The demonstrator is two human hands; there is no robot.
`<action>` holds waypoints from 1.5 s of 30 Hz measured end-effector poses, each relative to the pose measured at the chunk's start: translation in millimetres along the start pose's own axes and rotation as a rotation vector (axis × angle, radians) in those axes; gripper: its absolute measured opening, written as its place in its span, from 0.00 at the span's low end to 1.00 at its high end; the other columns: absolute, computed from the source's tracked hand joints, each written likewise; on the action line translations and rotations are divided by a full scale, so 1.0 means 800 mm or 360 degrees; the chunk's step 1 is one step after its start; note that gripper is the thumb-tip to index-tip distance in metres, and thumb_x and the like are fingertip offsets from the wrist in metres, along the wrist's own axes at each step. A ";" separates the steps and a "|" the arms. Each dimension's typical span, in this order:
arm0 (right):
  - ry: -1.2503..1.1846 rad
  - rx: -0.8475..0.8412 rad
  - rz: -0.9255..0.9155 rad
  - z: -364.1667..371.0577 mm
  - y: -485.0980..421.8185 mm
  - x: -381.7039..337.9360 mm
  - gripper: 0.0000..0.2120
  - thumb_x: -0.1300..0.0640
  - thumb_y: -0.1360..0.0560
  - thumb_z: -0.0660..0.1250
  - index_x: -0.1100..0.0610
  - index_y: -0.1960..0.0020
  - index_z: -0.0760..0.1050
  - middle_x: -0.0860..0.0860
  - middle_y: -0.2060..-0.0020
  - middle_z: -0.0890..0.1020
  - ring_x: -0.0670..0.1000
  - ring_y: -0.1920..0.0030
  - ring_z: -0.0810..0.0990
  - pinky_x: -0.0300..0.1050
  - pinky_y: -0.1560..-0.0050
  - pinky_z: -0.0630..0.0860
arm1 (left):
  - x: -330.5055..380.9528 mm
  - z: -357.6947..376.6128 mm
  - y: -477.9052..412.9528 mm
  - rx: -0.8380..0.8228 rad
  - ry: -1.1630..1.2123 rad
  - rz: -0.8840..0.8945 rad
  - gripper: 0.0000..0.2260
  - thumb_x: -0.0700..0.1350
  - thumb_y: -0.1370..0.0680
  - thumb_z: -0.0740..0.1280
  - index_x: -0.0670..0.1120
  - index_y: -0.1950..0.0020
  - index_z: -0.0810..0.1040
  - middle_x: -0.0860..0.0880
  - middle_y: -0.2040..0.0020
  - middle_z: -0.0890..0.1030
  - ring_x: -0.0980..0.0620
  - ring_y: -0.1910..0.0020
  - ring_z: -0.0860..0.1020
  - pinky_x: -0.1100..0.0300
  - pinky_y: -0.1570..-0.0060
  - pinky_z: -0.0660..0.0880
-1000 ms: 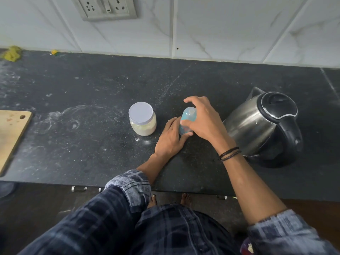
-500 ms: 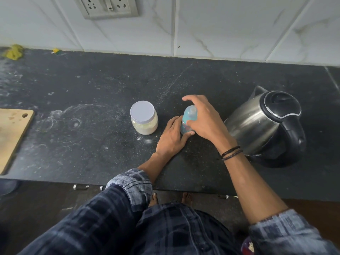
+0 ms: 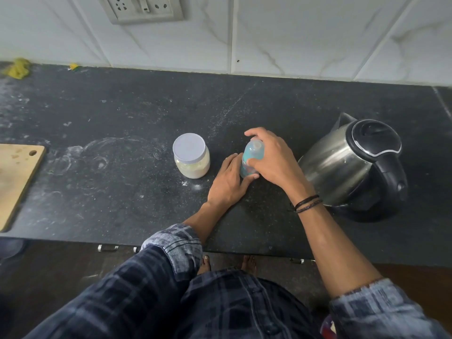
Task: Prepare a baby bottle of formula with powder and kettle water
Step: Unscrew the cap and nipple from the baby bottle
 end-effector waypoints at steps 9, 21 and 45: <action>-0.0079 -0.0010 0.0049 -0.005 0.000 -0.001 0.32 0.61 0.28 0.75 0.47 0.27 0.70 0.48 0.35 0.76 0.52 0.37 0.76 0.46 0.42 0.76 | 0.001 -0.001 0.000 -0.0003 -0.0008 -0.0024 0.29 0.59 0.18 0.65 0.44 0.23 0.65 0.46 0.24 0.69 0.51 0.21 0.59 0.46 0.26 0.67; -0.0056 0.0000 0.0010 -0.004 0.000 -0.003 0.32 0.58 0.30 0.77 0.47 0.28 0.71 0.49 0.33 0.72 0.52 0.38 0.75 0.48 0.39 0.75 | 0.001 -0.001 0.000 0.0017 -0.0012 -0.0005 0.29 0.57 0.18 0.66 0.43 0.23 0.65 0.46 0.24 0.69 0.51 0.21 0.59 0.47 0.26 0.66; -0.0356 0.0168 0.0096 -0.026 -0.004 0.002 0.22 0.58 0.32 0.74 0.44 0.40 0.78 0.44 0.42 0.80 0.48 0.44 0.79 0.53 0.41 0.79 | -0.005 0.002 -0.002 0.0005 -0.0022 -0.0003 0.30 0.59 0.19 0.65 0.45 0.22 0.65 0.47 0.24 0.69 0.51 0.21 0.60 0.46 0.25 0.66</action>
Point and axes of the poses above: each hand's wrist, its own y-axis away from the middle knuckle, its own z-axis out of the palm, x = y × z, the point moved 4 cm from there along -y, towards the middle knuckle
